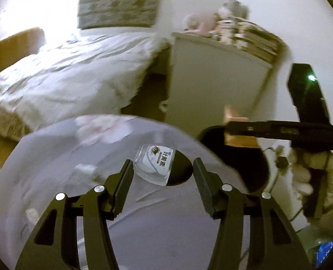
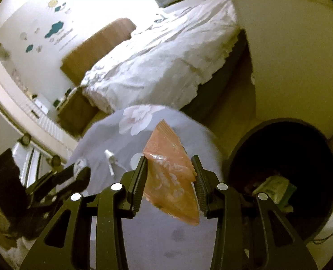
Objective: Collect trash
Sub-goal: 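Carry the clear box and orange wrapper over the black bin and open both tools, then move both open tools back over the table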
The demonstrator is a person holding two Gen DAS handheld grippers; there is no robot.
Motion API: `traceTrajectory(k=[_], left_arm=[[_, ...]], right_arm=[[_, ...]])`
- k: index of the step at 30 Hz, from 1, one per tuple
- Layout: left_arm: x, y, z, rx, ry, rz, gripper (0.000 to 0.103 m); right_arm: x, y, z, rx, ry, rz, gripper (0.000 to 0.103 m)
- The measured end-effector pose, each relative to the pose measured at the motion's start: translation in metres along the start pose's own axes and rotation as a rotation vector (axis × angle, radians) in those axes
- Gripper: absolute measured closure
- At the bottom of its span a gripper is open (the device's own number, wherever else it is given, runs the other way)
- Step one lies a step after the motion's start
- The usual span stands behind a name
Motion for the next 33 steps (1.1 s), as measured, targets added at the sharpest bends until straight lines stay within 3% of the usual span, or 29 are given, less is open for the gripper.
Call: traceTrajectory(k=[8, 15, 24, 33], left_arm=[[-0.070, -0.028, -0.023, -0.004, 0.100, -0.099, 0.049], [-0.116, -0.039, -0.064, 0.047, 0.199, -0.146, 0.049], [-0.147, -0.037, -0.113, 0.119, 0.228, -0.185, 0.049], [-0.158, -0.040, -0.137, 0.167, 0.231, -0.193, 0.048]], right_arm=[[-0.052, 0.001, 0.026, -0.037, 0.059, -0.085, 0.063], [-0.099, 0.009, 0.031, -0.032, 0.097, -0.175, 0.063], [-0.158, 0.024, 0.014, 0.010, 0.147, -0.291, 0.063], [-0.185, 0.032, 0.001, 0.026, 0.167, -0.349, 0.063]])
Point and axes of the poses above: each gripper's, at about its wrist camera, not at the fingertips, and z roughly against the way its jaws point, x to its left, y to its underside, the point moved 5 cm from there along -z, roughly the way its jaws point, and after that the axes turned 9 degrees about x, right-handed, at the moved point
